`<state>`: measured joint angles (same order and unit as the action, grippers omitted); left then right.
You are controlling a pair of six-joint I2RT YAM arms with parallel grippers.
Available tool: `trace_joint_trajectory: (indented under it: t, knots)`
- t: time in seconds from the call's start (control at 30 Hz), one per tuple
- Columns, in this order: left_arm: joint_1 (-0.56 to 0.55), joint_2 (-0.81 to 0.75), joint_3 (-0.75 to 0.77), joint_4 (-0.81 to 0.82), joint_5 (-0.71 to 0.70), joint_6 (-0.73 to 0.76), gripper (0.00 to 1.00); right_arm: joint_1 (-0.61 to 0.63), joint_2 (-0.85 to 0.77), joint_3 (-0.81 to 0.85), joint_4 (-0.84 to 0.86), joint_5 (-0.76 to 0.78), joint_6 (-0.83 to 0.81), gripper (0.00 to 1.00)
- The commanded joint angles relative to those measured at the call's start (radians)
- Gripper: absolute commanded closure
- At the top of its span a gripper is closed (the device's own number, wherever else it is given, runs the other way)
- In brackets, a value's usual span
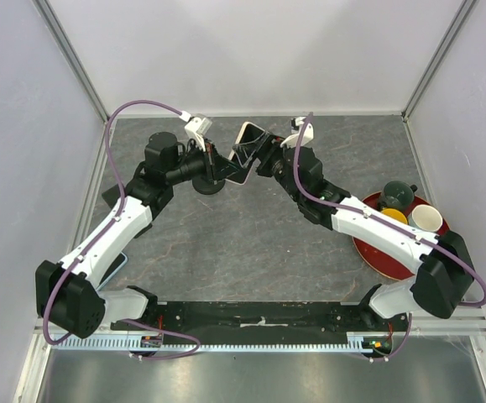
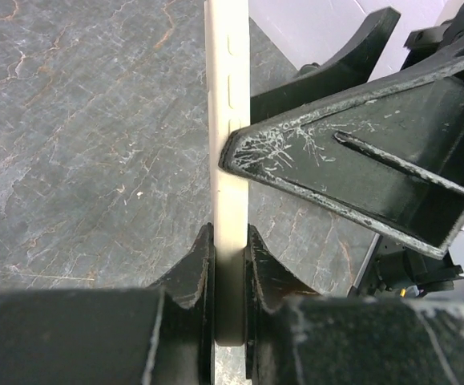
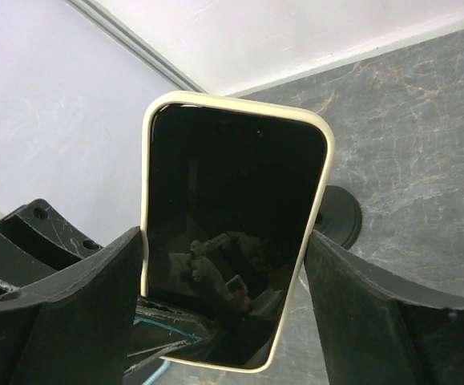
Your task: Place the phone on the phone stand
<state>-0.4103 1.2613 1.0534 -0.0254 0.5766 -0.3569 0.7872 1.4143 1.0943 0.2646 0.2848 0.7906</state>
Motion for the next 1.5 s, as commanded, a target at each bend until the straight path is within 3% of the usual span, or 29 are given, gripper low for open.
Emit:
trace_joint_trajectory:
  t: [0.0, 0.07, 0.17, 0.23, 0.4, 0.5, 0.63, 0.93, 1.07, 1.2, 1.37, 1.47]
  knots:
    - [0.002, -0.016, 0.026, 0.005, 0.025, 0.013, 0.98, 0.004, -0.049, 0.108, -0.054, -0.133, -0.238, 0.13]
    - [0.002, -0.019, 0.028, 0.005, 0.035, 0.019, 0.98, -0.003, -0.081, 0.099, -0.097, -0.134, -0.362, 0.02]
    - [0.002, -0.022, 0.034, 0.007, 0.057, 0.030, 0.98, -0.064, -0.130, 0.064, -0.157, -0.168, -0.454, 0.02]
    - [0.002, -0.020, 0.036, 0.008, 0.077, 0.033, 0.98, -0.172, -0.153, 0.044, -0.188, -0.223, -0.447, 0.02]
    - [0.002, 0.003, 0.039, 0.062, 0.204, 0.024, 0.98, -0.402, -0.207, -0.048, -0.182, -0.640, -0.537, 0.02]
    - [0.002, 0.024, 0.042, 0.117, 0.334, -0.007, 0.98, -0.448, -0.196, -0.085, -0.171, -0.902, -0.625, 0.02]
    - [0.002, 0.046, 0.037, 0.163, 0.420, -0.042, 0.98, -0.450, -0.186, -0.116, -0.091, -1.078, -0.614, 0.16]
    - [-0.002, 0.064, 0.037, 0.180, 0.468, -0.048, 0.98, -0.450, -0.150, -0.152, 0.054, -1.211, -0.545, 0.16]
    - [-0.007, 0.079, 0.043, 0.180, 0.496, -0.050, 0.98, -0.450, -0.094, -0.140, 0.207, -1.308, -0.372, 0.16]
    - [-0.012, 0.078, 0.043, 0.180, 0.503, -0.045, 0.98, -0.448, -0.072, -0.129, 0.248, -1.309, -0.323, 0.18]
    - [-0.021, 0.076, 0.042, 0.180, 0.516, -0.036, 0.98, -0.448, -0.071, -0.129, 0.272, -1.336, -0.312, 0.30]
    - [-0.027, 0.087, 0.048, 0.160, 0.513, -0.027, 0.98, -0.448, -0.067, -0.128, 0.277, -1.357, -0.309, 0.32]
